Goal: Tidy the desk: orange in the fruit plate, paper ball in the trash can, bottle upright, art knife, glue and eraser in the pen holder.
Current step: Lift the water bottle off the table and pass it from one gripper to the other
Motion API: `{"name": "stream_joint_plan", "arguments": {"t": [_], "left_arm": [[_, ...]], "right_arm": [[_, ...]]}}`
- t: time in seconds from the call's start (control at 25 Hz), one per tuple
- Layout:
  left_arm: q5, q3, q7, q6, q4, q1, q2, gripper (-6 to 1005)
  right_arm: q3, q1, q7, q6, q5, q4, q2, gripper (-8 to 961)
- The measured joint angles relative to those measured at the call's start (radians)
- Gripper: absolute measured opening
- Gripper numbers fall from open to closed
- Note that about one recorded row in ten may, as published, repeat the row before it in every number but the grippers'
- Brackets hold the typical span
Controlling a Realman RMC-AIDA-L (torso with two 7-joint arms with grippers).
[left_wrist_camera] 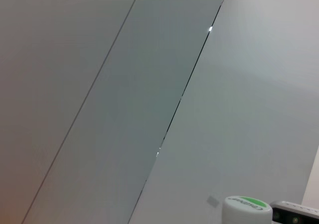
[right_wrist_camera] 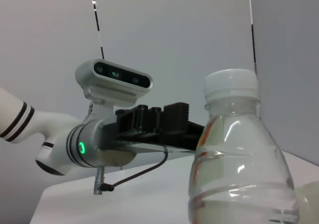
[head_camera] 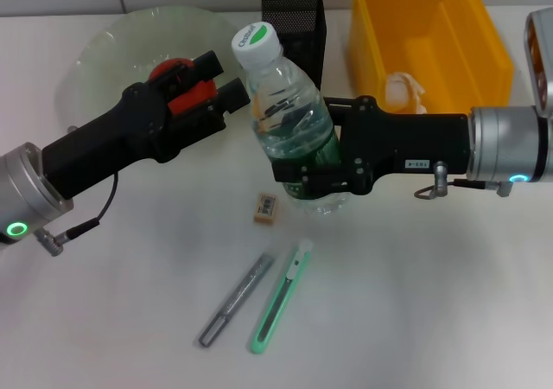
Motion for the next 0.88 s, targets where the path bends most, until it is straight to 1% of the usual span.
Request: {"name": "stream_joint_plan", "arguments": {"t": [0.32, 0.56, 0.88], "left_arm": [[-0.008, 0.0, 0.034, 0.004, -0.03, -0.02, -0.002, 628], [-0.013, 0.002, 0.046, -0.001, -0.038, -0.031, -0.002, 625], [-0.013, 0.001, 0.065, -0.017, -0.05, -0.035, -0.001, 620]], "right_arm": [[-0.013, 0.027, -0.007, 0.022, 0.0, 0.044, 0.0, 763], [-0.048, 0.046, -0.012, 0.044, 0.0, 0.064, 0.001, 763], [-0.042, 0.055, -0.015, 0.046, 0.001, 0.073, 0.002, 763]]}}
